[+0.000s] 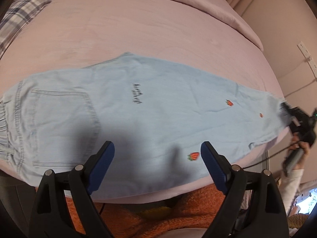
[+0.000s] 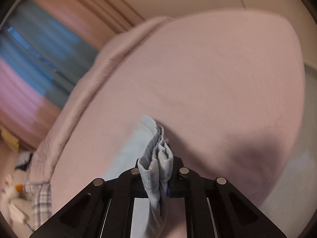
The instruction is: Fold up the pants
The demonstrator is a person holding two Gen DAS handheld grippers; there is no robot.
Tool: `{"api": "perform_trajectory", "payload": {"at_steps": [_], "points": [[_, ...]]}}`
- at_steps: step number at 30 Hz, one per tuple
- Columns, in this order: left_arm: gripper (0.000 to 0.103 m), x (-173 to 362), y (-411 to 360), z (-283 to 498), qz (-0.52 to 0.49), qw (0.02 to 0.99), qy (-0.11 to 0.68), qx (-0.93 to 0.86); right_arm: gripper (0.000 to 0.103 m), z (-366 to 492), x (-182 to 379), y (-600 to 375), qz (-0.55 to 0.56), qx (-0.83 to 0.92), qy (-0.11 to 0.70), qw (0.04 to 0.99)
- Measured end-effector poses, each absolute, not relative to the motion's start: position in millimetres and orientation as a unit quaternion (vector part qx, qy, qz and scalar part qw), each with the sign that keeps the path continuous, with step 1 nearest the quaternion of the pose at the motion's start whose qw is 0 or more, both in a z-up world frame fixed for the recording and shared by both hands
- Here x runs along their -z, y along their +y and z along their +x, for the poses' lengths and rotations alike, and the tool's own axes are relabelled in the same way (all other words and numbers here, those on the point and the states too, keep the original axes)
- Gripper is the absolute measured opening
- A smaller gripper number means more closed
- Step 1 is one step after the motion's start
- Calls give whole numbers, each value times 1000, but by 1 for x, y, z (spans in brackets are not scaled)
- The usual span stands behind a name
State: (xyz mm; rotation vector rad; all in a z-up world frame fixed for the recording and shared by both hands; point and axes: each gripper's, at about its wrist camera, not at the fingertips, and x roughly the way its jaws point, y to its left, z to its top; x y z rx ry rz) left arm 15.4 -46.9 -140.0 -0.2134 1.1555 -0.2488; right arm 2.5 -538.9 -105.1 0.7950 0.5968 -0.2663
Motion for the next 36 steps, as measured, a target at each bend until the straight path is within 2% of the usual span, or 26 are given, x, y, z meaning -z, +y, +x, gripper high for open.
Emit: {"api": "perform_trajectory", "payload": {"at_steps": [6, 13, 17, 23, 29, 36], "points": [[89, 142, -17, 14, -119, 831, 538, 80, 10, 9, 18, -468, 288, 38, 240, 926], [89, 137, 12, 6, -139, 836, 529, 51, 10, 26, -23, -355, 198, -107, 248, 942], [90, 137, 19, 1, -146, 836, 527, 43, 10, 42, -12, -299, 179, -187, 284, 923], [90, 137, 23, -2, -150, 834, 529, 41, 10, 65, 35, -238, 140, -224, 378, 887], [90, 140, 28, -4, -154, 834, 528, 41, 10, 47, 32, -224, 123, -244, 379, 884], [90, 142, 30, -3, -151, 831, 534, 43, 10, 50, 96, -201, 81, -238, 476, 843]]}}
